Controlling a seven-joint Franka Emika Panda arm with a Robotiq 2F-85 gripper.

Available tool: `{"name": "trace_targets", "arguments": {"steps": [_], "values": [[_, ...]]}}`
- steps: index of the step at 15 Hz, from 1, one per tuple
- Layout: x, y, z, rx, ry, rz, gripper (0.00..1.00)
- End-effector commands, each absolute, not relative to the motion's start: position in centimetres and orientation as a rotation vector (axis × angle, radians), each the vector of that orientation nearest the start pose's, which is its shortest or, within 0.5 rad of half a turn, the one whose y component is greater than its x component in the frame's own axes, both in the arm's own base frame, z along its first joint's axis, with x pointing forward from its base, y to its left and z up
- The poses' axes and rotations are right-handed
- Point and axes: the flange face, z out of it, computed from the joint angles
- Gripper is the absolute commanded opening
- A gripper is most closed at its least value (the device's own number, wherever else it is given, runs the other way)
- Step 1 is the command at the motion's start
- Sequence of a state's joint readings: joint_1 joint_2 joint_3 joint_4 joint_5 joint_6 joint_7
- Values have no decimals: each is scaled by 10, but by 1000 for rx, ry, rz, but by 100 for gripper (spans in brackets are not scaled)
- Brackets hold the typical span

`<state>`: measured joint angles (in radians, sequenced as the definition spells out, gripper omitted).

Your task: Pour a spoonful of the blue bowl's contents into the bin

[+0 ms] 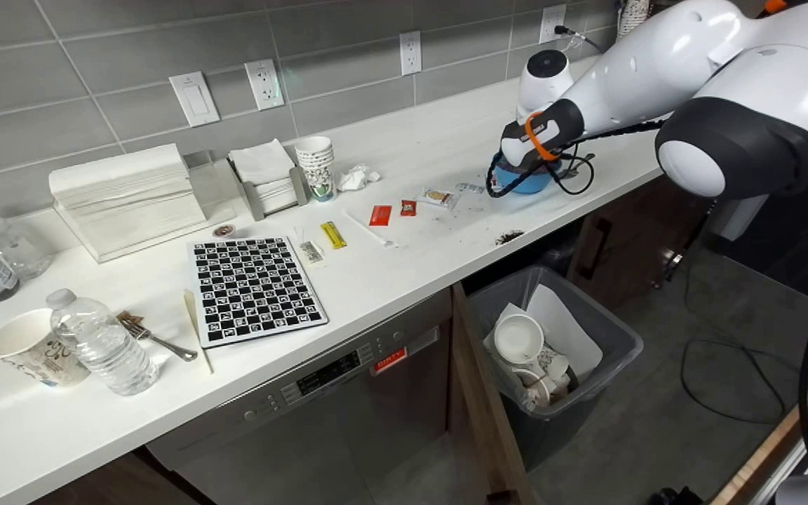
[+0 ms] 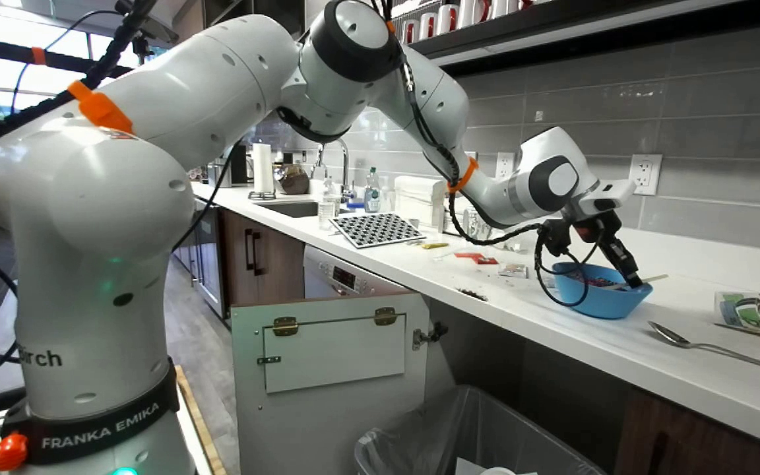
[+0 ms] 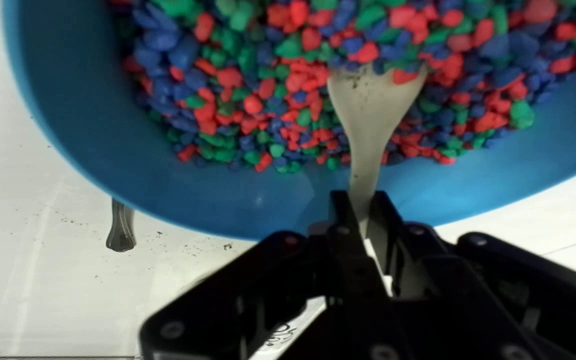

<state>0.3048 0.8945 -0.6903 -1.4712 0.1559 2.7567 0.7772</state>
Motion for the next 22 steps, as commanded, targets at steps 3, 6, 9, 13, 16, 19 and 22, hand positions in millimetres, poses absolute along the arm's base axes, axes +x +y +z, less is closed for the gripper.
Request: {"name": "trace_targets", "arguments": {"steps": [3, 6, 9, 13, 16, 19, 22], "values": [[741, -163, 268, -2853, 1517, -913, 3], [740, -162, 271, -2851, 1505, -918, 3], [738, -164, 272, -2861, 1504, -908, 3], [736, -160, 273, -2895, 1478, -893, 3], [736, -161, 271, -2914, 1489, -844, 3], [736, -161, 271, -2919, 1505, -782, 3], [736, -165, 273, -2923, 1531, -746, 3]]}}
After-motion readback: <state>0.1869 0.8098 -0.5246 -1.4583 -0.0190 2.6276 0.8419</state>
